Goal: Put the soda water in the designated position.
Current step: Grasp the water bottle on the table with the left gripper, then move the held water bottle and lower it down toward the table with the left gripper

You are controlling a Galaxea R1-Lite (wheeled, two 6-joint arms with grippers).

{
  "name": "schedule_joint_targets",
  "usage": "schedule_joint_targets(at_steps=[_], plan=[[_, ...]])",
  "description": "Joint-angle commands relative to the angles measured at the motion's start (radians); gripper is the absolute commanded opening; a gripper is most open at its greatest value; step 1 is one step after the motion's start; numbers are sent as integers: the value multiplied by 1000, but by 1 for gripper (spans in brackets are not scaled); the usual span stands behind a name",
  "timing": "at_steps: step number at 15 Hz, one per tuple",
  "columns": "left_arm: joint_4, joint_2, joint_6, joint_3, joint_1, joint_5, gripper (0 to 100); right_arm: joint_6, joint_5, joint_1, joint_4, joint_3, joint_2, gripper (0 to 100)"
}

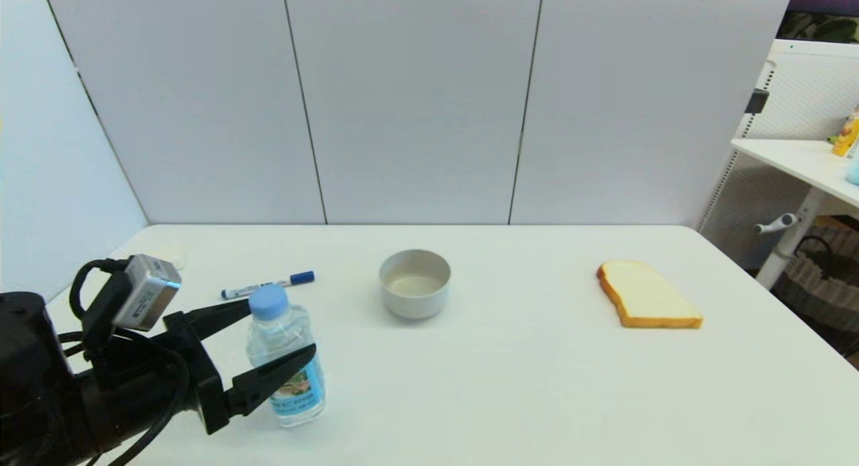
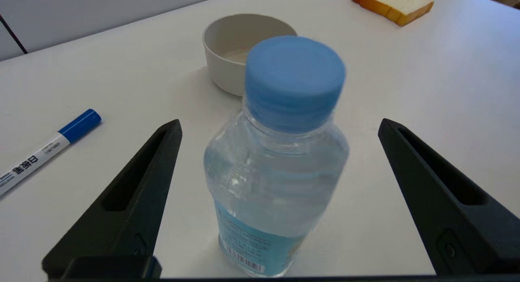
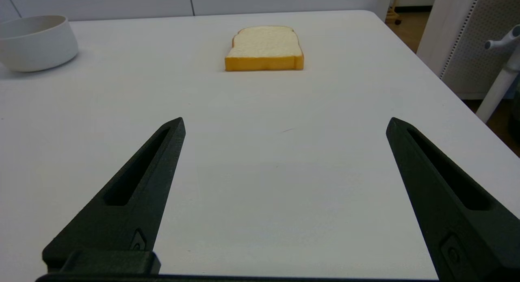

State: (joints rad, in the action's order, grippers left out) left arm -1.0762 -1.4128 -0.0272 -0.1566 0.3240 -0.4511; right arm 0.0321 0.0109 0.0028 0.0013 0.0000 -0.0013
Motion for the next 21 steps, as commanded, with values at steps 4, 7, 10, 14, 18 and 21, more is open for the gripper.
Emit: schedule_joint_targets(at_steps=[4, 7, 10, 14, 18, 21], plan=[[-87, -138, -3, -14, 0, -3, 100, 0, 0, 0, 0, 2, 1, 100], [-107, -155, -5, -26, 1, -3, 0, 0, 0, 0, 0, 2, 1, 100], [-108, -156, -7, -26, 0, -3, 0, 0, 0, 0, 0, 2, 1, 100], [-108, -164, -8, -27, 1, -3, 0, 0, 0, 0, 0, 2, 1, 100], [-99, -123, -19, -123, 21, -11, 0, 0, 0, 0, 0, 2, 1, 100], [-5, -107, -22, -265, 46, -8, 0, 0, 0, 0, 0, 2, 1, 100]])
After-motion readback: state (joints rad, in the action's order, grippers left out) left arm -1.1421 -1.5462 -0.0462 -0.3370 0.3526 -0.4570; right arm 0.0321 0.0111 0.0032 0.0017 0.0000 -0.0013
